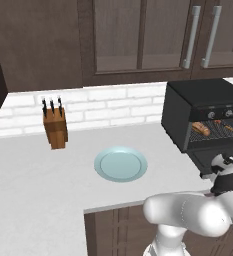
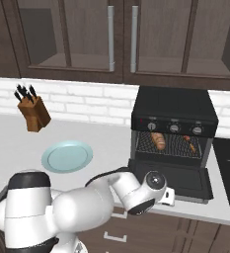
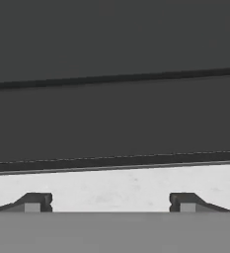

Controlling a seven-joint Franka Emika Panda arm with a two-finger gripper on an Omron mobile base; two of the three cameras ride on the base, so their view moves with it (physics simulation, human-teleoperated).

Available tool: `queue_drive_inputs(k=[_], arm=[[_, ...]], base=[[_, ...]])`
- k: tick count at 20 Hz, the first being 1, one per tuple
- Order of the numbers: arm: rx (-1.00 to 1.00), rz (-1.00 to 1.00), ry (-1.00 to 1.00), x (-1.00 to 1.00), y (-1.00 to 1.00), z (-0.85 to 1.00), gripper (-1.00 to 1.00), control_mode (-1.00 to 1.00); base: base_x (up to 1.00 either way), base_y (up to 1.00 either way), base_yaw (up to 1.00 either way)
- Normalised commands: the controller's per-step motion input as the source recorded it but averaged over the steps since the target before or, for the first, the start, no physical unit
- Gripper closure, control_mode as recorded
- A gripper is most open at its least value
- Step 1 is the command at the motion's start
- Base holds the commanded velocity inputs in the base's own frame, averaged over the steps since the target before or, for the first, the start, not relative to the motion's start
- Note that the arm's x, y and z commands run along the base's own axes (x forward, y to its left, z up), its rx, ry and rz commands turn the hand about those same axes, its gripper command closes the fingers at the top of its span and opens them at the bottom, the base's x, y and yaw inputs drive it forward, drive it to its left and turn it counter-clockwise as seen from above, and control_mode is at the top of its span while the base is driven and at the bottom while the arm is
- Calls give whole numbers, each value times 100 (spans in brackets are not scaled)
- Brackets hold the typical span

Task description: Pick up the kebab skewer and baguette bread, and place them inside the toaster oven. Close the toaster oven door and start by setting the timer.

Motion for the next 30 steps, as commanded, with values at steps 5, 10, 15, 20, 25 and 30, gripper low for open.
queue_drive_inputs(k=[5,10,15,20,25,30], arm=[[0,-7,-16,30,0,0,-100,-100],[0,-5,-13,30,0,0,-100,-100],[0,-2,-10,26,0,0,-100,-100],[1,-1,-3,23,0,17,-100,-100],[3,-1,-4,28,0,36,-100,-100],[3,-2,-6,28,0,45,-100,-100]], base=[[0,0,0],[0,0,0],[0,0,0],[0,0,0],[0,0,0],[0,0,0]])
